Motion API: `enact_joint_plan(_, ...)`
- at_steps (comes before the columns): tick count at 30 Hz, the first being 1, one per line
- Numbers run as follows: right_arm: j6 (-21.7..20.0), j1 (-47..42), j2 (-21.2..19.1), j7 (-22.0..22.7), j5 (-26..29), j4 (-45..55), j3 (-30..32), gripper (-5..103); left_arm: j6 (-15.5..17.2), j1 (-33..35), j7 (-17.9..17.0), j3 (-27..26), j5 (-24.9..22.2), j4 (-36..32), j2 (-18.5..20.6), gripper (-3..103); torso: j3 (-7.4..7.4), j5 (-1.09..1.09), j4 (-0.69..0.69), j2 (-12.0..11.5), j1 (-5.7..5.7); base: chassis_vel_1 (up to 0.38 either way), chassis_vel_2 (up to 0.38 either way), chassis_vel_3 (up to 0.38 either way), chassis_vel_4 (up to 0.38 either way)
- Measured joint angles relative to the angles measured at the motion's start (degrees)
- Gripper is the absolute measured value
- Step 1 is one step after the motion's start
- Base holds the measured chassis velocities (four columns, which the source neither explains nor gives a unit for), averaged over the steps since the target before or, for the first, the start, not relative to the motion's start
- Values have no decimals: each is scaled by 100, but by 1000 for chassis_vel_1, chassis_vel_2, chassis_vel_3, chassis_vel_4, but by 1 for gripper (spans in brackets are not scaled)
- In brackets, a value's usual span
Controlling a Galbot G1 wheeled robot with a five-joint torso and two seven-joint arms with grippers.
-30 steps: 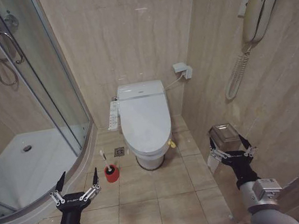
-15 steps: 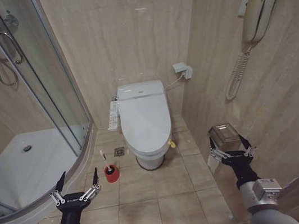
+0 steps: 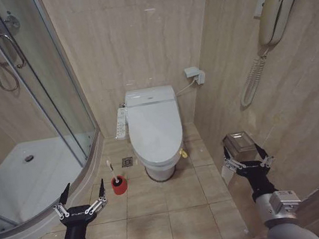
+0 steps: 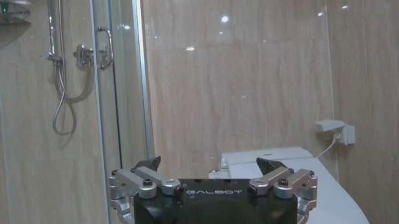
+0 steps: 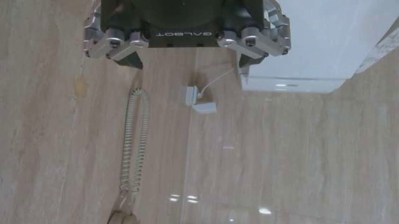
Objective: Open the toilet lid, clean the toilet bowl with a toilet brush, close the toilet lid, and flush.
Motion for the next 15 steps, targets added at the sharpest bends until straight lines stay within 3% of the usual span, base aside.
enact_joint_plan(15, 0, 0, 0, 0, 0, 0, 0, 100, 0, 0, 0, 0, 0, 0, 0, 100, 0, 0, 0, 0, 0, 0, 0, 0, 0)
